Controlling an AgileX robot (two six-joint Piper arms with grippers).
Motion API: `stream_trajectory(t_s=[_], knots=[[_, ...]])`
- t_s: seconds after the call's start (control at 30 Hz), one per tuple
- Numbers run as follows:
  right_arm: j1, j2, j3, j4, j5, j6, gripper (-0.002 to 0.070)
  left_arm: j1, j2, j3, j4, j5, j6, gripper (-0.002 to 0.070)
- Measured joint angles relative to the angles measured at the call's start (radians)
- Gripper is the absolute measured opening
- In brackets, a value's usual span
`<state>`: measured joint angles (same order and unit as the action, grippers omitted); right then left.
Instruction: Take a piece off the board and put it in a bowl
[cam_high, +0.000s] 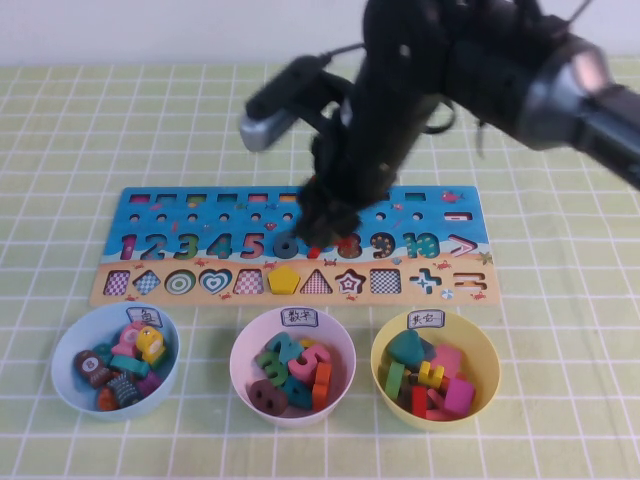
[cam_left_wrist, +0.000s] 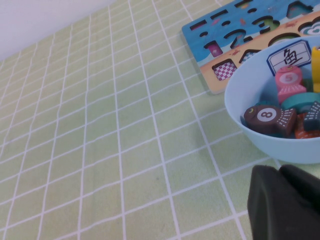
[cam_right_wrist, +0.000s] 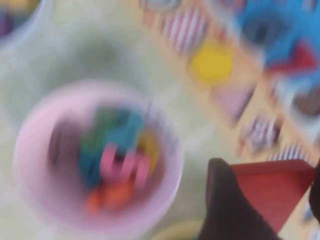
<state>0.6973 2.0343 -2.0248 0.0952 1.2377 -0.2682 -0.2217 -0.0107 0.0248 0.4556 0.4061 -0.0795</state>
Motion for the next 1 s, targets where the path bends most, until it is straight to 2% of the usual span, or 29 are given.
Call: stream_trajectory(t_s=[0.17, 0.37, 1.0], knots=[[-0.001, -0.178, 0.312, -0.011, 0.000, 0.006, 0.0300, 0.000, 0.000, 0.000, 0.000, 0.000, 0.000, -0.0005], [-0.001, -0.266, 0.501, -0.011, 0.000, 0.008, 0.0300, 0.000, 0.000, 0.000, 0.000, 0.000, 0.000, -0.0005], [-0.001, -0.171, 0.528, -0.109, -0.012, 0.008, 0.0300, 0.000, 0.000, 0.000, 0.000, 0.000, 0.000, -0.0005]])
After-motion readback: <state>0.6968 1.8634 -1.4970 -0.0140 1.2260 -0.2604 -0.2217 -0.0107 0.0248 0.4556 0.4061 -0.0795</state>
